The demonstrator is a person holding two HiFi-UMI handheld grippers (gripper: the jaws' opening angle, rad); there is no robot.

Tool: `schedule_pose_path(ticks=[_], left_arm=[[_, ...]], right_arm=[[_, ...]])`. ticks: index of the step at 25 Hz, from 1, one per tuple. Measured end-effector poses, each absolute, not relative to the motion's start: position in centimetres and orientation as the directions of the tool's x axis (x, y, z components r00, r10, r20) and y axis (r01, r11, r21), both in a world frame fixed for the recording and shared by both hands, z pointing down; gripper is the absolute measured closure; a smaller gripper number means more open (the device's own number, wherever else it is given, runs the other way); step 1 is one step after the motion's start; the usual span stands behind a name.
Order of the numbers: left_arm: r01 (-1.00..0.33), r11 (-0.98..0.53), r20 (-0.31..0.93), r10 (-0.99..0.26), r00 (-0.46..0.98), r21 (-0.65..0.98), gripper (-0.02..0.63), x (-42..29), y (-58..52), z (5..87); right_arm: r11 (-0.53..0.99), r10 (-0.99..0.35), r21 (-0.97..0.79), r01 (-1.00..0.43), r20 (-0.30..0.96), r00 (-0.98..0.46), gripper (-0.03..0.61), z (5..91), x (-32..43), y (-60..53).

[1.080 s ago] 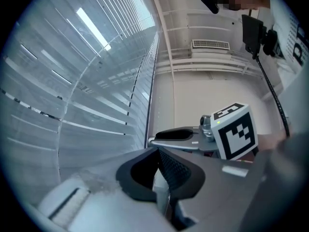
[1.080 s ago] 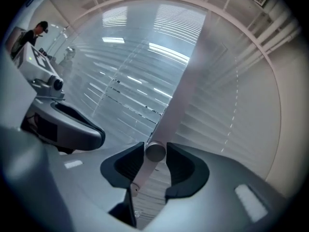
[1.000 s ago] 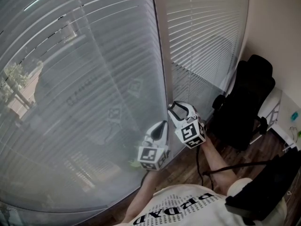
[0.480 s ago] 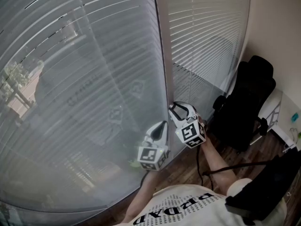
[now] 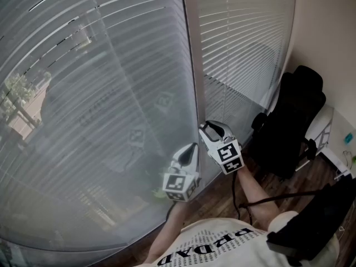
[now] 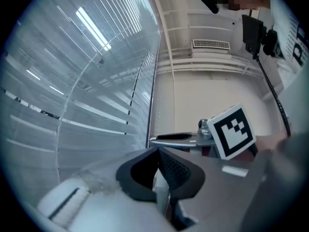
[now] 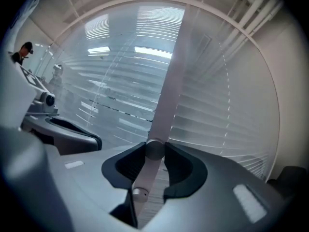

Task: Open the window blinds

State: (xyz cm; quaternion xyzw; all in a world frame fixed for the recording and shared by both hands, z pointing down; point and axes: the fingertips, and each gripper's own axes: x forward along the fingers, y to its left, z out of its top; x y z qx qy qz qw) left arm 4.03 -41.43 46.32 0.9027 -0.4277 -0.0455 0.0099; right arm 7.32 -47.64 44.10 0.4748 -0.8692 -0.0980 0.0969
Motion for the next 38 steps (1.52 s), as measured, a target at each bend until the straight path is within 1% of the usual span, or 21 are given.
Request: schedule_pose_path(ticks=[15, 19, 22, 27, 31, 33, 38], left_arm=[[-0.770, -0.635, -0.072, -0.772, 0.631, 0.058, 0.621, 4.0, -41.3, 46.2], [-0.771, -0.634, -0.072, -0.773, 0.630, 0.059, 0.621, 3.9, -41.2, 46.2], [-0.772, -0.633, -0.072, -0.774, 0.629, 0.059, 0.620, 3.8, -41.0, 46.3], [-0.783, -0.618, -0.075, -0.786, 0.614, 0.064, 0.620, 3.4, -41.2, 45.8], [-0.778, -0.626, -0.075, -0.780, 0.622, 0.058, 0.621, 3.4, -41.3, 46.3], [-0.778, -0.626, -0.075, -0.779, 0.622, 0.057, 0.620, 3.5, -41.4, 46.4], [-0.777, -0.627, -0.077, -0.779, 0.623, 0.058, 0.621, 3.5, -41.4, 46.3]], right_arm=[[0.549, -0.836, 0.019, -0.836, 0.047, -0.547, 0.446, 44.2, 7.9, -48.1], [0.544, -0.839, 0.033, -0.839, 0.032, -0.543, 0.445, 44.2, 7.7, -48.1], [0.547, -0.837, 0.108, -0.830, 0.029, -0.547, 0.443, 44.2, 7.8, -47.9], [0.518, -0.843, 0.353, -0.779, 0.056, -0.535, 0.442, 43.4, 7.4, -47.1], [0.461, -0.855, 0.593, -0.660, 0.099, -0.509, 0.439, 43.2, 6.7, -46.7], [0.426, -0.864, 0.682, -0.594, 0.112, -0.491, 0.439, 43.3, 6.3, -46.7], [0.401, -0.879, 0.735, -0.547, 0.140, -0.455, 0.440, 44.0, 6.4, -47.4]])
